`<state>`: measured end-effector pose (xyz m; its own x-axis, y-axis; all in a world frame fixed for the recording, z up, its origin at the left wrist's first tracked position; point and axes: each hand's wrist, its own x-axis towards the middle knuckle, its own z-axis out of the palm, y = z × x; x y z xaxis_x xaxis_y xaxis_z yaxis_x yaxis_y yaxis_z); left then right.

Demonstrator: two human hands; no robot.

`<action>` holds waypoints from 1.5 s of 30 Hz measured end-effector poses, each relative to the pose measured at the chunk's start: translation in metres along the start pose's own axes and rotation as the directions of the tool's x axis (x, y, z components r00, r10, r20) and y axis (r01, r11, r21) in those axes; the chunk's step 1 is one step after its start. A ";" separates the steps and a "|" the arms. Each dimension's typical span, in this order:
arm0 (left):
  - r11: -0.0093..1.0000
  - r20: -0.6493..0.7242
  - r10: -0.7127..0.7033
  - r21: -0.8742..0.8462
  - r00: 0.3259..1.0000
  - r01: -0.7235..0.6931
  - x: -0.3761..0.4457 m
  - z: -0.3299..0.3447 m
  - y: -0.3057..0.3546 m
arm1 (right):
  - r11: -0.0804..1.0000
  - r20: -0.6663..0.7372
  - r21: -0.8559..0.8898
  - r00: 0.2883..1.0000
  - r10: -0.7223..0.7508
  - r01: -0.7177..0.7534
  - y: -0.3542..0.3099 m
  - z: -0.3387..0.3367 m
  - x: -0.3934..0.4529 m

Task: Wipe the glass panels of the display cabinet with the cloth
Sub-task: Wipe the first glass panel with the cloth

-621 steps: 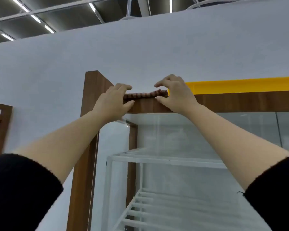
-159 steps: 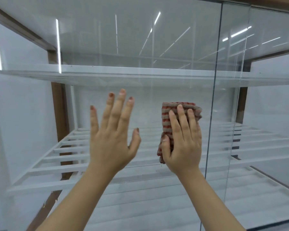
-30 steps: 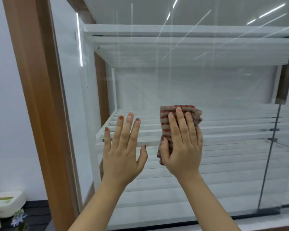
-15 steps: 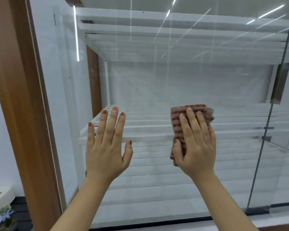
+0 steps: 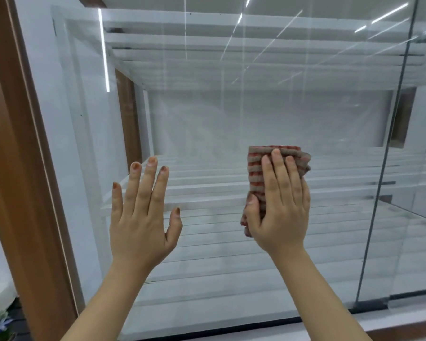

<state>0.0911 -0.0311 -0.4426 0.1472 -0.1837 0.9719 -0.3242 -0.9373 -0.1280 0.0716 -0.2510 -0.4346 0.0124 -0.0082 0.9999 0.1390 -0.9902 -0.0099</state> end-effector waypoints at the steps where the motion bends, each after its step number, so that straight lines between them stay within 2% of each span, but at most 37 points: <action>1: 1.000 -0.001 0.000 0.003 1.000 0.000 0.000 0.000 0.000 | 1.000 0.000 0.001 1.000 0.014 -0.014 0.006 -0.001 -0.003; 8: 1.000 -0.006 -0.010 -0.013 1.000 0.010 0.002 -0.001 0.001 | 0.999 -0.001 0.000 0.999 0.042 -0.042 0.021 -0.003 -0.035; 12: 0.988 -0.062 -0.093 -0.127 0.994 0.085 0.016 -0.011 0.019 | 0.997 0.026 -0.019 0.997 -0.074 0.074 0.013 -0.003 -0.033; 16: 0.995 -0.003 0.030 -0.090 1.000 -0.030 0.031 -0.003 0.064 | 0.990 0.047 0.010 0.989 -0.139 0.139 0.019 -0.006 -0.006; 20: 0.990 0.063 0.139 -0.049 0.988 -0.136 0.034 0.011 0.098 | 0.997 0.041 0.010 0.996 -0.080 0.080 0.050 -0.012 0.010; 24: 0.989 0.075 0.145 -0.046 0.987 -0.142 0.033 0.018 0.106 | 0.998 -0.002 0.018 0.998 0.068 -0.068 0.086 -0.019 -0.006; 26: 0.990 0.071 0.141 -0.029 0.987 -0.140 0.033 0.020 0.106 | 0.995 -0.010 0.024 0.995 0.095 -0.094 0.087 -0.019 -0.016; 28: 0.990 0.063 0.137 -0.016 0.988 -0.137 0.033 0.021 0.107 | 0.998 0.001 0.029 0.998 0.060 -0.060 0.077 -0.018 -0.020; 32: 0.992 0.051 0.129 -0.007 0.990 -0.128 0.032 0.022 0.108 | 0.985 0.060 0.035 0.983 -0.172 0.170 0.070 -0.017 -0.009; 34: 0.992 0.046 0.127 -0.006 0.991 -0.127 0.032 0.022 0.108 | 0.981 0.061 0.041 0.979 -0.193 0.191 0.080 -0.019 0.002; 40: 0.993 0.047 0.122 0.007 0.991 -0.122 0.033 0.021 0.110 | 0.999 0.016 0.031 1.000 0.016 -0.016 0.126 -0.028 -0.007; 42: 0.993 0.043 0.119 0.013 0.992 -0.119 0.033 0.020 0.114 | 0.998 0.017 0.040 0.998 0.055 -0.055 0.135 -0.029 -0.021; 45: 0.983 0.037 0.186 0.002 0.982 -0.186 0.034 0.020 0.129 | 0.994 0.029 0.058 0.996 0.088 -0.089 0.132 -0.030 -0.037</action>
<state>0.0729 -0.1639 -0.4295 0.1191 -0.3655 0.9232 -0.3443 -0.8873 -0.3069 0.0602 -0.3854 -0.4721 0.0532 -0.0910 0.9944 0.1942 -0.9759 -0.0997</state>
